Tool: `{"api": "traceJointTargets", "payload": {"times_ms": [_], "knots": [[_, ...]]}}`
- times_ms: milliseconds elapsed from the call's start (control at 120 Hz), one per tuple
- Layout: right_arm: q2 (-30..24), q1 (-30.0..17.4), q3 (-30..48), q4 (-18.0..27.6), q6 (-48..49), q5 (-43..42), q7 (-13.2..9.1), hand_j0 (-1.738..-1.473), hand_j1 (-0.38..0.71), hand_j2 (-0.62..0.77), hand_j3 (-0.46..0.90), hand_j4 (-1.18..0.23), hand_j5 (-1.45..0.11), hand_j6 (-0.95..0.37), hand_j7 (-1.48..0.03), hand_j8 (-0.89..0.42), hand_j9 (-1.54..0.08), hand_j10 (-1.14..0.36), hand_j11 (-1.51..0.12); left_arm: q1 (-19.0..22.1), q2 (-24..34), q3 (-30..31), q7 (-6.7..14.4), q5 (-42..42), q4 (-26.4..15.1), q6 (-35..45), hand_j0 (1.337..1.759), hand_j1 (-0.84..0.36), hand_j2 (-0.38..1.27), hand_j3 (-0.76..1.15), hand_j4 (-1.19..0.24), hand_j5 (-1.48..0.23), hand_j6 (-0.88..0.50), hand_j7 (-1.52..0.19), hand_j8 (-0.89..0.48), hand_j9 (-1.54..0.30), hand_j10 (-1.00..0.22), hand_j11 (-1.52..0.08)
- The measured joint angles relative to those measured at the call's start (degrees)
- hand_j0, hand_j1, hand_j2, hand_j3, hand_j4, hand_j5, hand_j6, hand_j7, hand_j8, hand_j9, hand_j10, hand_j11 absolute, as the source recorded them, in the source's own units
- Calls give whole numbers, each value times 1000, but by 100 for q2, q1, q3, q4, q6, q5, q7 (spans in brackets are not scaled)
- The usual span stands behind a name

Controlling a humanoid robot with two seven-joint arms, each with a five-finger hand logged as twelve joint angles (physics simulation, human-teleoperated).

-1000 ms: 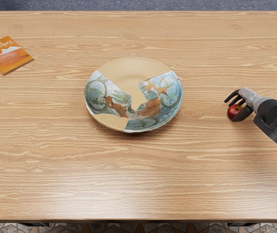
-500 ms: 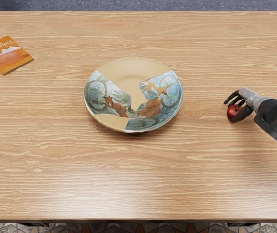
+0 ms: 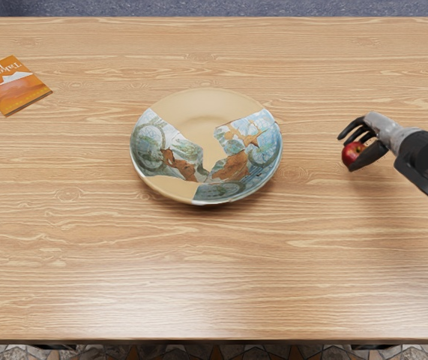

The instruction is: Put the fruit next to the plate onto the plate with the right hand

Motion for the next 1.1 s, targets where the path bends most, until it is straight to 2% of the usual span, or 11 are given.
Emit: {"api": "traceJointTargets", "payload": {"times_ms": [433,1100], "knots": [[225,461,10,358,89,33,-1,-1658,262,211,0,-569,-759,-525,-749,-421,-745,-571,-744,0,0,1,0,-1,0,0,1658,69,47,0,-233,-303,-233,-303,-233,-303,-233,-303],[1138,718,40,266,89,39,1,-1658,263,212,0,-599,-792,-515,-785,-410,-789,-564,-790,0,0,1,0,1,0,0,1658,69,46,0,-233,-304,-233,-304,-233,-304,-233,-304]]}}
